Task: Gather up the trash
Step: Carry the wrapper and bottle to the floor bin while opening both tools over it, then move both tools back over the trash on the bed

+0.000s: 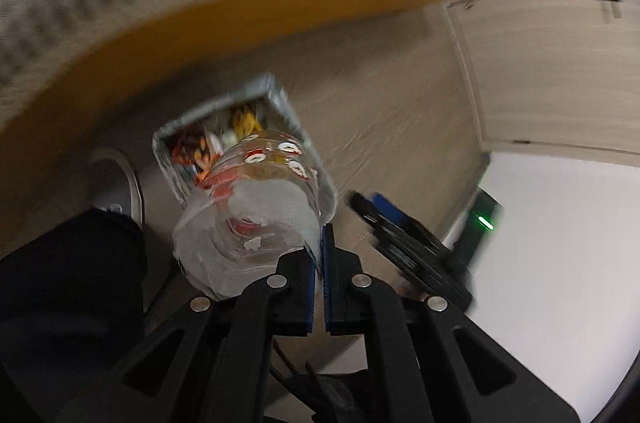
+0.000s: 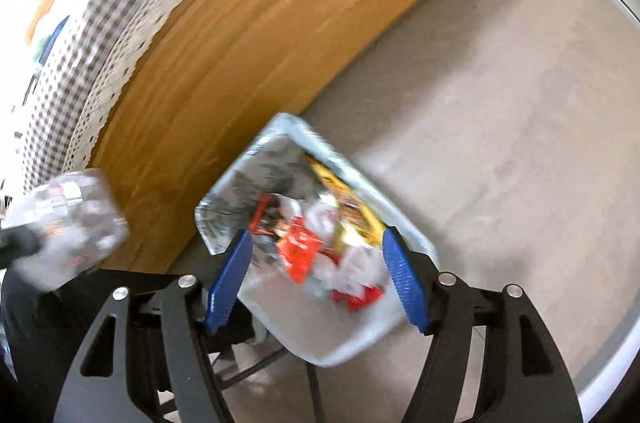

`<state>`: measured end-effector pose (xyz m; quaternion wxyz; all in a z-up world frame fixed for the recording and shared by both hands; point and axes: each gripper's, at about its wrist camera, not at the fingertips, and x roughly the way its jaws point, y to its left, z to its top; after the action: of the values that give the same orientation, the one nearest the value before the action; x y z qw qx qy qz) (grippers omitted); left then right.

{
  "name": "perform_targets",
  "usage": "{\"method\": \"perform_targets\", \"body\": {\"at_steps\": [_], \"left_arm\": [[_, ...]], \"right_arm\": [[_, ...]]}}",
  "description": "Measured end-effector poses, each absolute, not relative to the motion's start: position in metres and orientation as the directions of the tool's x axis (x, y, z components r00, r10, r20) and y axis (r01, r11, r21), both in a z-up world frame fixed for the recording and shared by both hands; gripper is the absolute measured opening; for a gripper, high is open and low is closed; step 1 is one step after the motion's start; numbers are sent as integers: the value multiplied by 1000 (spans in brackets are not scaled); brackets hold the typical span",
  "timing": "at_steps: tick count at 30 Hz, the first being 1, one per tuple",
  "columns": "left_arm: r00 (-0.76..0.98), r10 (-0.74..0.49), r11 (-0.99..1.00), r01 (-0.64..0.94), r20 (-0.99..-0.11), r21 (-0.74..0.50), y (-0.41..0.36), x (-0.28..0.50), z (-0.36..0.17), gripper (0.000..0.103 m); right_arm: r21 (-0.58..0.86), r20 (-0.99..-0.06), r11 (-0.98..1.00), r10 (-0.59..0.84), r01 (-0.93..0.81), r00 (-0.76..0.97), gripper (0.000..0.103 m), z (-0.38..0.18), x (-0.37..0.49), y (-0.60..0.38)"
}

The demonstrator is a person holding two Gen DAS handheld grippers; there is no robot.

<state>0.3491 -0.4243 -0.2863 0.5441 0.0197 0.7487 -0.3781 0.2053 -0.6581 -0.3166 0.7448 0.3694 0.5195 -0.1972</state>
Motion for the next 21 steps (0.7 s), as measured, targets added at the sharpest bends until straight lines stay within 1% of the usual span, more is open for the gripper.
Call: {"method": "perform_targets", "body": {"at_steps": [4, 5, 6, 7, 9, 12, 14, 17, 21], "left_arm": [[-424, -285, 757, 451, -860, -473, -462, 353, -335, 1], [-421, -270, 773, 441, -866, -455, -469, 357, -348, 19], [-418, -248, 798, 423, -874, -429, -476, 362, -365, 55], [-407, -239, 813, 412, -881, -411, -478, 366, -373, 63], [-359, -212, 847, 397, -909, -354, -481, 374, -383, 62], [-346, -253, 842, 381, -903, -382, -474, 377, -370, 63], [-327, -272, 821, 411, -905, -396, -467, 377, -354, 63], [-281, -270, 808, 454, -921, -376, -457, 377, -340, 65], [-291, -281, 807, 444, -914, -389, -447, 377, -331, 66]], "right_arm": [[309, -934, 620, 53, 721, 354, 65, -316, 171, -668], [316, -933, 610, 59, 727, 355, 65, -318, 166, -670], [320, -932, 605, 65, 729, 355, 65, -320, 164, -669], [325, -932, 605, 72, 727, 356, 65, -321, 163, -669], [320, -933, 621, 75, 716, 352, 65, -323, 162, -669], [309, -935, 662, 80, 683, 345, 65, -328, 171, -656], [306, -938, 682, 96, 665, 332, 65, -332, 175, -651], [311, -939, 697, 121, 646, 321, 65, -339, 183, -643], [304, -942, 710, 123, 635, 314, 65, -336, 191, -636]]}}
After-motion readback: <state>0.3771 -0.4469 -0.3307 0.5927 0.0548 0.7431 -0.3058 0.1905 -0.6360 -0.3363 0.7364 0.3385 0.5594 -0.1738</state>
